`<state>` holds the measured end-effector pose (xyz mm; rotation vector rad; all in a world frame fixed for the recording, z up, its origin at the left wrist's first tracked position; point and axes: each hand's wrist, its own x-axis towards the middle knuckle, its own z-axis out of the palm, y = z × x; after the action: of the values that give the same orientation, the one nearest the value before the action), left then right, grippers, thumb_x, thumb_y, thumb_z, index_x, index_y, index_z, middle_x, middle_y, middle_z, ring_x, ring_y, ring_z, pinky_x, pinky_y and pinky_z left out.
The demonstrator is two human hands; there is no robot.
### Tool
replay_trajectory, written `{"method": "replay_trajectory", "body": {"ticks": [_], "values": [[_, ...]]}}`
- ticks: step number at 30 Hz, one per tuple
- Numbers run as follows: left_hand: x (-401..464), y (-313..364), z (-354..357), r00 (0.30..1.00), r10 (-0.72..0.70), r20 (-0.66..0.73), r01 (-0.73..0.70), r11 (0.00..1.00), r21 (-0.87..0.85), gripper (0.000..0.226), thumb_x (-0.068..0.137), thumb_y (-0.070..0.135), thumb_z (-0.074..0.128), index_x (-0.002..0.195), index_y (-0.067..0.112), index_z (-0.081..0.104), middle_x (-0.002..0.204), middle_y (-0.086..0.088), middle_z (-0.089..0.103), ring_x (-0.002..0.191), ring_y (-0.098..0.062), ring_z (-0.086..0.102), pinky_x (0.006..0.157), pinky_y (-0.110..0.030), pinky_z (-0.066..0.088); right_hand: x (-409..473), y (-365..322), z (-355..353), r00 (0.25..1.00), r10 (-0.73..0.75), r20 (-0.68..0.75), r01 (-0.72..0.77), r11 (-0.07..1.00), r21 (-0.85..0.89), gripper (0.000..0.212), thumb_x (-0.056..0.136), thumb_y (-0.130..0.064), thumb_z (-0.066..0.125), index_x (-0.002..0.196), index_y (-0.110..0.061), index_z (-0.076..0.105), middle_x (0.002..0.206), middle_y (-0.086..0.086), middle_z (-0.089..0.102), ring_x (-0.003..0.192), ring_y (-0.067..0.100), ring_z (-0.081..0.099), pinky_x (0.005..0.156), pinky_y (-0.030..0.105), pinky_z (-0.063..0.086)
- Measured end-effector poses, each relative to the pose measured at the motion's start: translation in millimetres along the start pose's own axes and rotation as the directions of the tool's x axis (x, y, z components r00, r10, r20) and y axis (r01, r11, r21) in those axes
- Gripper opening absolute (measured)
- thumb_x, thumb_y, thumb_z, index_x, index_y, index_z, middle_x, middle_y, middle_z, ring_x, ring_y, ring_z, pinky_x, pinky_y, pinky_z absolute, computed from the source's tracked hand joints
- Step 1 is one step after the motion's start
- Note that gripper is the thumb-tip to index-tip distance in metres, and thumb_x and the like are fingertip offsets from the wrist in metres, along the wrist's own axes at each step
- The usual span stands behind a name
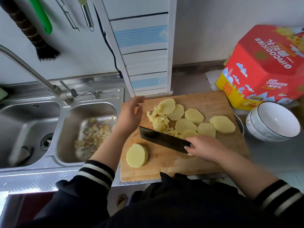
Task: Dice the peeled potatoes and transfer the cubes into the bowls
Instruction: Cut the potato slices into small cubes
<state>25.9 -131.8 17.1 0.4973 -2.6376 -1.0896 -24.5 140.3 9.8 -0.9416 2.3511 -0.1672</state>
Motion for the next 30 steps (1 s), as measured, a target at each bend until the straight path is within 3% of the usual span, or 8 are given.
{"method": "replay_trajectory", "body": {"ticks": [3, 6, 9, 13, 17, 25, 29, 30], "values": [[-45.4, -30.4, 2.1, 0.985, -0.13, -0.113, 0.131, 0.991, -0.005, 0.037, 0.097, 0.037, 0.054, 0.129, 0.019, 0.054, 0.121, 0.007, 0.055, 0.11, -0.011, 0.052, 0.096, -0.042, 0.048, 3.1, 1.1, -0.4, 0.999, 0.037, -0.017, -0.037, 0.999, 0.036, 0.025, 0.098, -0.035, 0.047, 0.093, -0.013, 0.058, 0.069, -0.005, 0.052, 0.063, 0.013, 0.052, 0.051, 0.025, 0.032], [-101.2, -63.2, 14.2, 0.987, -0.151, 0.064, 0.147, 0.987, 0.059, 0.085, 0.079, 0.075, 0.052, 0.14, 0.015, 0.044, 0.137, -0.004, 0.045, 0.123, -0.017, 0.045, 0.104, -0.04, 0.042, 5.6, -0.2, 1.1, 0.997, 0.07, -0.012, -0.069, 0.996, 0.054, 0.027, 0.099, -0.034, 0.047, 0.104, -0.011, 0.06, 0.07, -0.005, 0.053, 0.064, 0.013, 0.052, 0.053, 0.026, 0.034], [-141.4, -88.9, 32.6, 0.962, -0.122, 0.244, 0.084, 0.984, 0.159, 0.118, 0.062, 0.089, 0.057, 0.151, 0.018, 0.026, 0.153, -0.005, 0.026, 0.137, -0.027, 0.036, 0.11, -0.048, 0.035, 7.0, -4.9, 0.6, 0.993, 0.117, -0.001, -0.116, 0.99, 0.077, 0.036, 0.1, -0.034, 0.046, 0.122, -0.008, 0.056, 0.085, -0.001, 0.062, 0.075, 0.016, 0.058, 0.061, 0.03, 0.044], [-154.6, -96.4, 45.0, 0.969, -0.074, 0.236, 0.033, 0.985, 0.171, 0.115, 0.067, 0.085, 0.058, 0.153, 0.025, 0.012, 0.158, -0.008, 0.017, 0.143, -0.028, 0.026, 0.113, -0.043, 0.026, 9.5, -10.9, -0.2, 0.985, 0.174, 0.009, -0.174, 0.981, 0.084, 0.041, 0.101, -0.035, 0.045, 0.134, -0.012, 0.05, 0.105, 0.0, 0.066, 0.09, 0.018, 0.061, 0.075, 0.034, 0.05], [-153.2, -91.9, 50.0, 0.976, -0.107, 0.189, 0.085, 0.989, 0.123, 0.106, 0.076, 0.077, 0.054, 0.153, 0.014, 0.018, 0.158, -0.007, 0.016, 0.144, -0.026, 0.024, 0.115, -0.039, 0.024, 13.6, -11.6, 2.7, 0.979, 0.206, -0.007, -0.204, 0.974, 0.094, 0.038, 0.101, -0.034, 0.045, 0.129, -0.011, 0.052, 0.087, -0.003, 0.062, 0.074, 0.014, 0.057, 0.059, 0.029, 0.041], [-144.5, -76.7, 61.7, 0.977, -0.154, 0.147, 0.134, 0.981, 0.14, 0.095, 0.077, 0.058, 0.062, 0.15, 0.01, 0.026, 0.154, -0.011, 0.025, 0.14, -0.031, 0.031, 0.114, -0.047, 0.03, 15.7, -15.8, 1.7, 0.974, 0.221, -0.045, -0.212, 0.966, 0.151, 0.037, 0.1, -0.033, 0.046, 0.124, -0.007, 0.053, 0.084, -0.002, 0.061, 0.075, 0.016, 0.058, 0.06, 0.03, 0.043], [-141.5, -67.2, 68.6, 0.976, -0.176, 0.126, 0.162, 0.98, 0.114, 0.091, 0.078, 0.033, 0.079, 0.149, 0.007, 0.028, 0.153, -0.013, 0.026, 0.14, -0.031, 0.029, 0.116, -0.047, 0.027, 9.3, -25.7, 7.9, 0.975, 0.208, -0.074, -0.196, 0.971, 0.139, 0.025, 0.101, -0.033, 0.043, 0.111, -0.013, 0.055, 0.067, -0.008, 0.047, 0.058, 0.007, 0.044, 0.048, 0.023, 0.029], [-141.0, -65.2, 70.0, 0.976, -0.183, 0.116, 0.171, 0.98, 0.105, 0.091, 0.078, 0.031, 0.079, 0.149, 0.006, 0.028, 0.152, -0.013, 0.026, 0.14, -0.032, 0.028, 0.116, -0.047, 0.026, 8.1, -29.8, 10.2, 0.975, 0.205, -0.086, -0.191, 0.97, 0.151, 0.028, 0.101, -0.033, 0.043, 0.118, -0.014, 0.055, 0.066, -0.009, 0.047, 0.057, 0.005, 0.043, 0.048, 0.022, 0.029]]}}
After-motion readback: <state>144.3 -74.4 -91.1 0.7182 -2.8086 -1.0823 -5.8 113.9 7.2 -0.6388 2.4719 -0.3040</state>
